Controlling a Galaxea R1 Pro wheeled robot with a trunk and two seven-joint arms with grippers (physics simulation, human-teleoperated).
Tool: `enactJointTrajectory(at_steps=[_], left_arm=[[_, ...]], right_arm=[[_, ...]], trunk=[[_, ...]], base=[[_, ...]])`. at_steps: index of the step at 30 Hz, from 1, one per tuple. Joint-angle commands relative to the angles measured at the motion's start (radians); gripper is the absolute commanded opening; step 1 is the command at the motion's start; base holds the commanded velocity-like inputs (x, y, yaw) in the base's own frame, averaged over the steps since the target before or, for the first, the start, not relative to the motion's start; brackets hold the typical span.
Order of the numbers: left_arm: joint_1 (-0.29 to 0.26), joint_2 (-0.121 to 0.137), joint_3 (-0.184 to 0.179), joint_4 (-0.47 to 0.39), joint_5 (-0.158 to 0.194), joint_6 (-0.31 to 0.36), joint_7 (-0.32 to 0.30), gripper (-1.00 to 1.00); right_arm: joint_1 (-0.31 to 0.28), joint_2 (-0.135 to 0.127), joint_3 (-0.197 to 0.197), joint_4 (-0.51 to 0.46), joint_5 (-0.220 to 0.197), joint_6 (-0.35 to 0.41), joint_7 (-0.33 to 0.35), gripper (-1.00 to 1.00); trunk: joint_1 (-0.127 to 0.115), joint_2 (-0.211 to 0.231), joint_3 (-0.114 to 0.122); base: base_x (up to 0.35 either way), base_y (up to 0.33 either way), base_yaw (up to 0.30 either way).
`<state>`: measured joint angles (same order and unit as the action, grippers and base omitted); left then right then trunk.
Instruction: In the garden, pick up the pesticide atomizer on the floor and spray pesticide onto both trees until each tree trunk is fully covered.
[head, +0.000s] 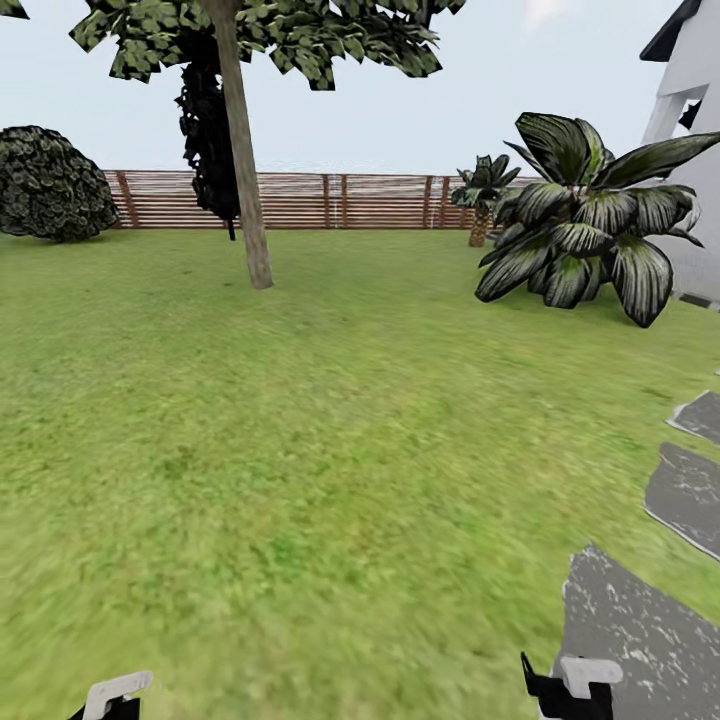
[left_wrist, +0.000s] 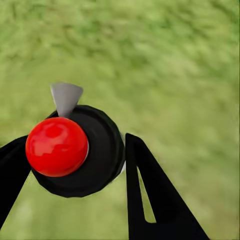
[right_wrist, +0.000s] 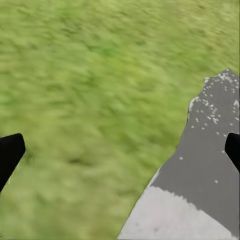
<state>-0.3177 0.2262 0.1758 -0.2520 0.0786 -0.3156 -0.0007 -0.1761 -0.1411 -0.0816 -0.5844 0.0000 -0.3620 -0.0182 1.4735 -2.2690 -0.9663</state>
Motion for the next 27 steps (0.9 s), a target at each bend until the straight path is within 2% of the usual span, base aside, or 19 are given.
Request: enactJointTrajectory(at_steps=[1, 8, 27], left_arm=[[0.000, 0.000, 0.002, 0.000, 0.004, -0.001, -0.002, -1.00], [0.000, 0.001, 0.006, 0.000, 0.010, -0.001, -0.005, -1.00], [0.000, 0.004, 0.010, -0.007, 0.012, 0.006, -0.004, -1.00]], right_arm=[[0.000, 0.000, 0.000, 0.000, 0.000, 0.000, 0.000, 1.00], [0.000, 0.000, 0.000, 0.001, 0.000, 0.000, 0.001, 1.00], [0.000, 0.000, 0.000, 0.000, 0.000, 0.001, 0.001, 1.00]], trunk=[[0.000, 0.000, 0.001], [0.000, 0.000, 0.006], [0.000, 0.000, 0.006]], base=[[0.336, 0.006, 0.219], [0.337, 0.002, 0.133], [0.338, 0.068, 0.003]])
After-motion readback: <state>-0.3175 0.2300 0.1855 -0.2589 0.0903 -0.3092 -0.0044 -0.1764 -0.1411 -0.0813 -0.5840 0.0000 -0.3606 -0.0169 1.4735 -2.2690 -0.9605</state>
